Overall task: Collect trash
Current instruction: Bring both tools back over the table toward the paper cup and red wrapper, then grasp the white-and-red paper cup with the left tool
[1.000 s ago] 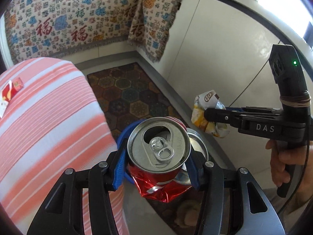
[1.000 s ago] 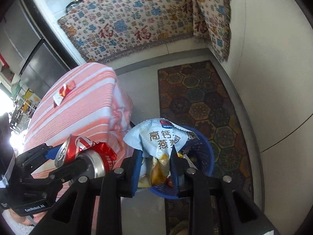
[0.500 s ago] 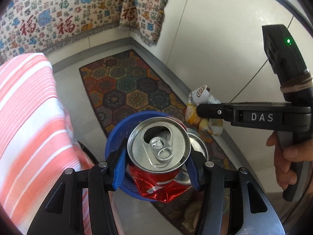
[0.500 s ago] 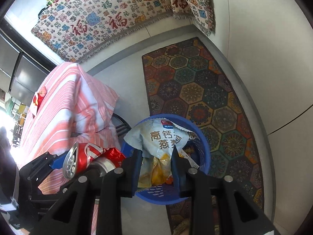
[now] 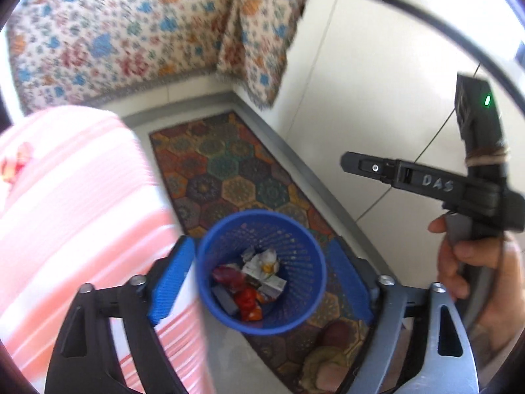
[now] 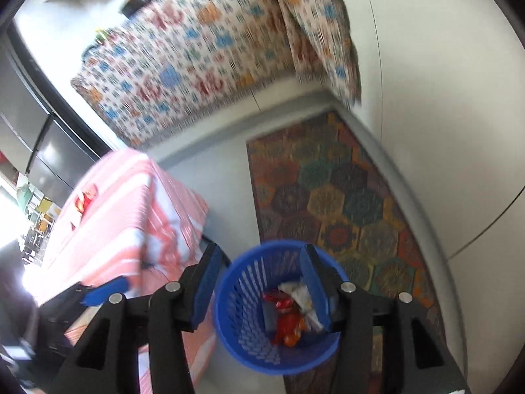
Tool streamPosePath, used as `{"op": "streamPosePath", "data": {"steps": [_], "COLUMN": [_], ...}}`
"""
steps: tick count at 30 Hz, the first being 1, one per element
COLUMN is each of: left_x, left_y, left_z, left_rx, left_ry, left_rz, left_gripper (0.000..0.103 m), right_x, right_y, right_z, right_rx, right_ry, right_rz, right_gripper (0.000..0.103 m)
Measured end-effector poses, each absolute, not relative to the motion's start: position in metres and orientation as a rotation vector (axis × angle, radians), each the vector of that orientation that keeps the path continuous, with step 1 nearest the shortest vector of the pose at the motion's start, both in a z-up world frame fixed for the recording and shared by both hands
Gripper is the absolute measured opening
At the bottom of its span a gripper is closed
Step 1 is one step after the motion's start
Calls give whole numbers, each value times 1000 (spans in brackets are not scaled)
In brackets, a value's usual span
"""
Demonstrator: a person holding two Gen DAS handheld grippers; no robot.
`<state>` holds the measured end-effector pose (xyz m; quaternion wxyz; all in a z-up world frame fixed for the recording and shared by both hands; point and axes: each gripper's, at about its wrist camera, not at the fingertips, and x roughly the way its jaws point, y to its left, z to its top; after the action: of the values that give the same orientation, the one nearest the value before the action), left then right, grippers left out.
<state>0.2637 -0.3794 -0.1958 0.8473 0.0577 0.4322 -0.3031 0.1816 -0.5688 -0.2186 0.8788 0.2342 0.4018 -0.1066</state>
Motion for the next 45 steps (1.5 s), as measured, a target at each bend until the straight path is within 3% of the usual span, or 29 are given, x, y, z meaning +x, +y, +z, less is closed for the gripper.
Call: {"op": "streamPosePath", "data": {"steps": [9, 20, 26, 32, 45], "left_x": [233, 271, 313, 388, 488], "left_y": [-225, -112, -100, -111, -171], "left_z": [-185, -214, -202, -181, -208], "left_rx": [125, 136, 184, 313, 533], "left_ry": [917, 928, 923, 897, 953], "left_rz": [-375, -283, -427, -488, -611], "left_gripper": [94, 94, 94, 94, 94], "right_x": [185, 227, 250, 258, 253], "right_y": [-473, -296, -257, -242, -214], "right_z": [-164, -191, -211, -216, -230], "right_rx": [191, 129, 38, -25, -87], "right_ry": [691, 907, 980, 958, 886], "right_rz": [-182, 178, 190, 186, 192], "right_gripper": [53, 54, 54, 61, 82]}}
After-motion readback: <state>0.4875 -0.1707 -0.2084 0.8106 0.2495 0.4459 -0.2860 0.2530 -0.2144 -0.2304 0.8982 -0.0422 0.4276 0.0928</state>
